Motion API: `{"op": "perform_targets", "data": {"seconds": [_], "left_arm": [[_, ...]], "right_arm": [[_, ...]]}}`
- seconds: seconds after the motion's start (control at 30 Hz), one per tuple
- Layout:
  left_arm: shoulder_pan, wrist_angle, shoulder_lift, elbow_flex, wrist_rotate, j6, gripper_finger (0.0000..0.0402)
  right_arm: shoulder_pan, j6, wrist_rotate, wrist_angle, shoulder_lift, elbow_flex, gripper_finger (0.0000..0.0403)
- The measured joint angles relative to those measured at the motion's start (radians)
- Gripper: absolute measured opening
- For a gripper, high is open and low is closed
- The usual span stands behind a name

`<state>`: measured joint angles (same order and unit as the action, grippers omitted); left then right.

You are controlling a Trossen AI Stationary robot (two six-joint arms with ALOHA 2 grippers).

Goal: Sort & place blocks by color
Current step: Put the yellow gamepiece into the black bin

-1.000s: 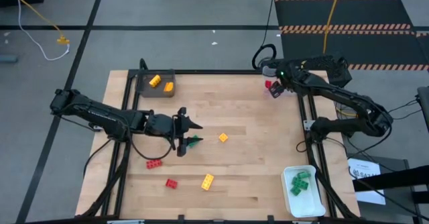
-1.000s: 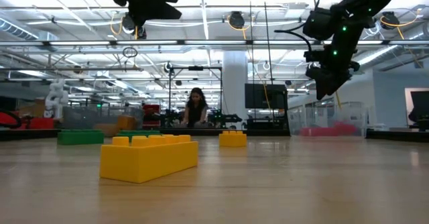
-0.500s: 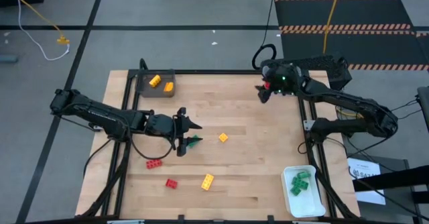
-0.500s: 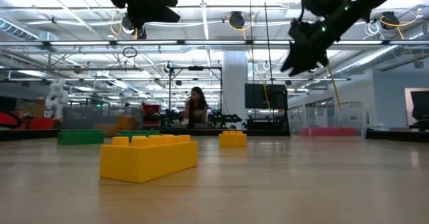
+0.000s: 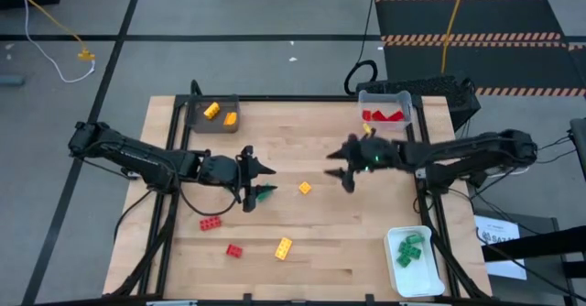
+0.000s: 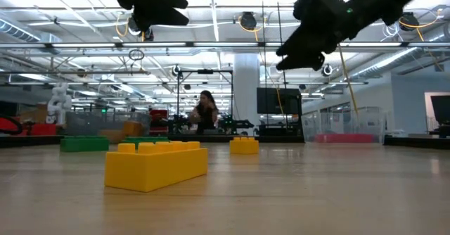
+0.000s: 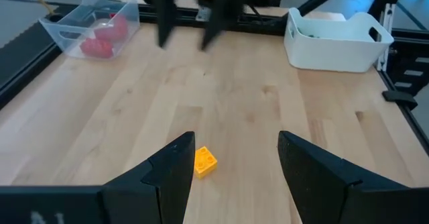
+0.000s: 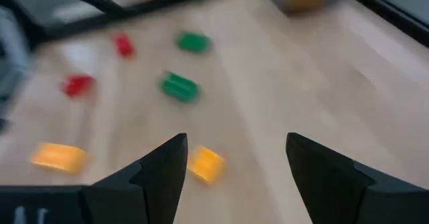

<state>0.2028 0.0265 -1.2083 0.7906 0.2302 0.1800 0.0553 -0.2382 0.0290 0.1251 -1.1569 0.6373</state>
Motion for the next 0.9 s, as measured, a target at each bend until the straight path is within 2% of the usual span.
{"op": "perform_targets", "data": {"seconds": [0.1,0.2,0.3,0.43,0.7,0.9], "left_arm": [[0.005,0.000,-0.002,0.000,0.000,0.006,0.0216],[0.010,0.002,-0.012,0.000,0.000,-0.005,0.0216],[0.007,-0.001,-0.026,0.000,0.006,-0.015,0.0216],[-0.009,0.012,-0.038,-0.002,0.040,-0.009,0.0216],[-0.033,0.006,-0.045,-0.001,0.051,0.033,0.0216],[-0.030,0.009,-0.045,-0.001,0.051,0.035,0.0216]], "right_arm": [[-0.067,-0.003,0.054,0.231,-0.039,-0.091,0.0247],[-0.110,0.015,0.131,0.307,-0.076,-0.140,0.0247],[-0.135,0.061,0.176,0.303,-0.106,-0.142,0.0247],[-0.165,0.105,0.184,0.311,-0.130,-0.127,0.0247],[-0.231,0.154,0.285,0.151,-0.244,0.012,0.0247],[-0.235,0.153,0.284,0.147,-0.352,0.091,0.0247]]}}
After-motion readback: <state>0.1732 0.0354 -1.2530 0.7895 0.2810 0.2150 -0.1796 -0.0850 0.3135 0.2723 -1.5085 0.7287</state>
